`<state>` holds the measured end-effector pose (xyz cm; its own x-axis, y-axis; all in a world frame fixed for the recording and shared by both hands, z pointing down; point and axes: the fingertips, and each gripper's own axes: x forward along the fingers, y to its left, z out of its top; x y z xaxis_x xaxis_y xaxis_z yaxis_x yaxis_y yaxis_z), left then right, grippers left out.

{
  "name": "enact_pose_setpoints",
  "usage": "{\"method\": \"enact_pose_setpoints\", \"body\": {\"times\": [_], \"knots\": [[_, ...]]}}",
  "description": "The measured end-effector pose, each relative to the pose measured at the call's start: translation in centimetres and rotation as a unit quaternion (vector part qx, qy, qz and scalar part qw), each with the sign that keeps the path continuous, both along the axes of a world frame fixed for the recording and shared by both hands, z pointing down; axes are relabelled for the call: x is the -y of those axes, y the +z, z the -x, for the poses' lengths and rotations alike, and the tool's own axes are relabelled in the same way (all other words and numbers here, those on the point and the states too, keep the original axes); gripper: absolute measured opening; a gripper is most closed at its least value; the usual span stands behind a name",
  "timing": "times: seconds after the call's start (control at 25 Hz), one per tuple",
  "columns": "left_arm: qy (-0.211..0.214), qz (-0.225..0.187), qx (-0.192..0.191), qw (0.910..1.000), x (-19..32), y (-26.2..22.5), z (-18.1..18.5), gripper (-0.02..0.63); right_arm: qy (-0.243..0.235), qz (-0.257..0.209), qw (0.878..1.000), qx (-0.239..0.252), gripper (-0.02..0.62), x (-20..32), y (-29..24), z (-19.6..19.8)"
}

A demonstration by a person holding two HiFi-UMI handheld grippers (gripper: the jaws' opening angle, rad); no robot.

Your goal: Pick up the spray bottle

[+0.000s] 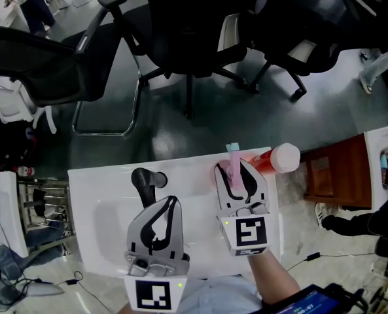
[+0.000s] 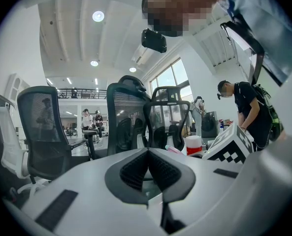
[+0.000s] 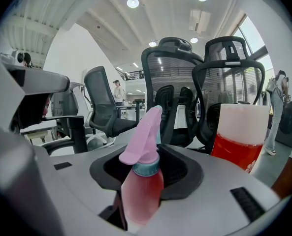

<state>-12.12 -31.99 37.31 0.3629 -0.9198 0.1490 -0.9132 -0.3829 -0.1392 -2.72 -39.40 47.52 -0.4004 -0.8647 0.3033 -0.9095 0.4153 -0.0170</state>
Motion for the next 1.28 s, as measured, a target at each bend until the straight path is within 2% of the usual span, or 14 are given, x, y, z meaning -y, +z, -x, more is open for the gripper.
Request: {"method": "enact_pose_setpoints", "body": {"times": [0.32,0.68,1.28], "knots": [[-0.009,-0.009,0.008,0.9999,-0.2,-0.5,0.3,0.017,-0.001,-0.003,1.0,-0.002,0.16,-0.5,-0.7,0.0],[-0.032,-0.033,0.019,0.9988,-2.1,-2.4,0.9,0.015,-0.017,-0.049,0.999,0.008,0.158,-2.7,-4.0,-0.3],[-0.085,-0.1,0.004,0.9913,-8.2,-8.2,1.5,0.015,-0.053,-0.13,0.99,0.032,0.156,-10.8,-12.9,-2.4]]}}
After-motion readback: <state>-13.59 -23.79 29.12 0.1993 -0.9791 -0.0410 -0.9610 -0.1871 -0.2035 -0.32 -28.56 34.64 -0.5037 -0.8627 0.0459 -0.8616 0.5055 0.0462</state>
